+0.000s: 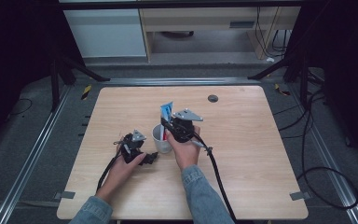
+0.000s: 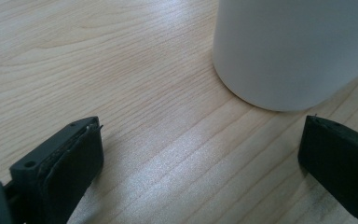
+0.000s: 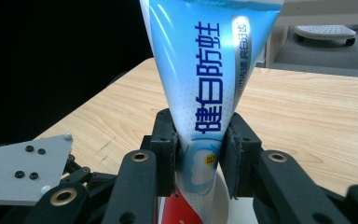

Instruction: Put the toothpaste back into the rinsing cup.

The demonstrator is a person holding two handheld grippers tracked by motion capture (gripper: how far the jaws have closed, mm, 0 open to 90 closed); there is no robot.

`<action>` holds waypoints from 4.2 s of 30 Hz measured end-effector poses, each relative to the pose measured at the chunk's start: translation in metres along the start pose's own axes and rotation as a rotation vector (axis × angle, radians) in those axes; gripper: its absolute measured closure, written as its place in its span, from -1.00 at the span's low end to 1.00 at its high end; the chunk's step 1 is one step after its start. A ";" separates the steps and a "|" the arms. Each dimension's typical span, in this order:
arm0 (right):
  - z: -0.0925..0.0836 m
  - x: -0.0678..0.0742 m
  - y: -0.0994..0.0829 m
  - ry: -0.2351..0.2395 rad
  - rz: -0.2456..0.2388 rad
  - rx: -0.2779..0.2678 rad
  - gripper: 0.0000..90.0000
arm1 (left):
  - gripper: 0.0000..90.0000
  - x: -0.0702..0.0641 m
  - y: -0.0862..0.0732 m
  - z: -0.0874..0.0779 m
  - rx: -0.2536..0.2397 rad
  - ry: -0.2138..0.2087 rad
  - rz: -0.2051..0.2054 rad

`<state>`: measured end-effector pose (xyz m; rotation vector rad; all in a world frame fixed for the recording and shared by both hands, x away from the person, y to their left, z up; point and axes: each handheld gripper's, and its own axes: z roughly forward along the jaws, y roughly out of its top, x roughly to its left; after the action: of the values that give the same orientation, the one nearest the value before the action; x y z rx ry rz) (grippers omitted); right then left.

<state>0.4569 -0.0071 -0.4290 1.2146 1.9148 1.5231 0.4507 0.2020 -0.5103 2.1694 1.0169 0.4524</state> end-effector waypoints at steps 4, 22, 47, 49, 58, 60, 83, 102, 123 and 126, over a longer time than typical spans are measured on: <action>0.000 -0.001 0.001 0.003 0.000 0.004 0.51 | -1.00 0.000 0.000 0.000 0.000 0.000 0.000; 0.001 0.001 0.004 -0.001 -0.025 0.025 0.32 | -1.00 0.000 0.000 0.000 0.000 0.000 0.000; -0.010 0.004 0.013 -0.083 -0.125 0.087 -0.45 | -1.00 0.000 0.000 0.000 -0.004 0.002 -0.004; -0.011 0.003 0.014 -0.096 -0.131 0.107 -0.52 | -1.00 0.000 0.000 0.000 -0.004 0.001 -0.004; -0.020 0.000 0.021 -0.111 -0.166 0.159 -0.66 | -1.00 0.000 0.000 0.001 -0.005 0.002 -0.006; -0.023 -0.001 0.023 -0.112 -0.176 0.160 -0.66 | -1.00 0.000 0.000 0.001 -0.005 0.001 -0.006; -0.040 -0.017 0.029 -0.110 -0.200 0.240 -0.73 | -1.00 0.000 0.000 0.000 -0.002 0.003 -0.003; -0.067 -0.051 0.023 -0.177 -0.186 0.262 -0.74 | -1.00 0.000 0.000 0.000 0.004 0.001 0.001; -0.095 -0.095 -0.009 -0.212 -0.154 0.341 -0.78 | -1.00 0.000 0.000 0.000 0.003 0.002 0.000; -0.100 -0.100 -0.013 -0.211 -0.154 0.354 -0.80 | -1.00 0.000 0.000 0.000 0.003 0.001 0.000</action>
<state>0.4302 -0.1465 -0.4285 1.2762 2.1331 0.9633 0.4504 0.2017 -0.5102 2.1718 1.0193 0.4526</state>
